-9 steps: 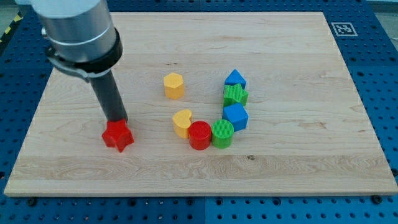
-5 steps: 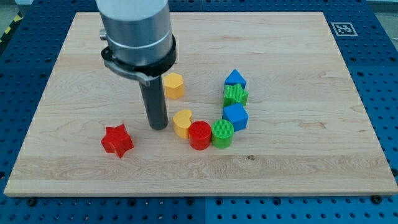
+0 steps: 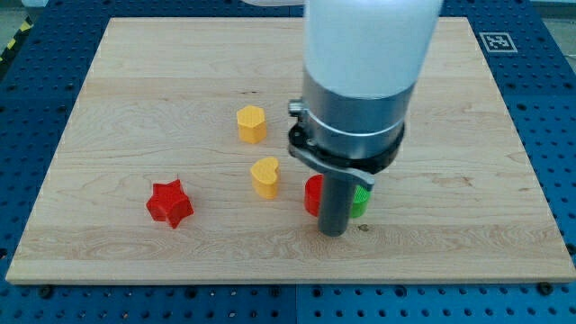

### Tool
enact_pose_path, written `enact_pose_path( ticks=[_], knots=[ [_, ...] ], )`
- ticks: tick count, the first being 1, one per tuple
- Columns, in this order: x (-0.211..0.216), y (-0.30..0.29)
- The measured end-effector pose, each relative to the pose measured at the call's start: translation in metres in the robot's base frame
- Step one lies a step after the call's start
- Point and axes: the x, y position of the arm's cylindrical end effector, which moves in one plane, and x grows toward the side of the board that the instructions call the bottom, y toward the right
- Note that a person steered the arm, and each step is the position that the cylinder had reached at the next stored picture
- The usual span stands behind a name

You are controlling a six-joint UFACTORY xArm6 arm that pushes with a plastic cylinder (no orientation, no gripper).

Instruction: Push the red circle into the yellow heart

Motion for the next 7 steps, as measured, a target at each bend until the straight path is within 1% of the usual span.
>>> enact_pose_path(
  ticks=[1,2,5,7],
  knots=[
    [-0.005,0.024],
    [-0.016,0.020],
    [-0.030,-0.056],
    [-0.047,-0.128]
  ],
)
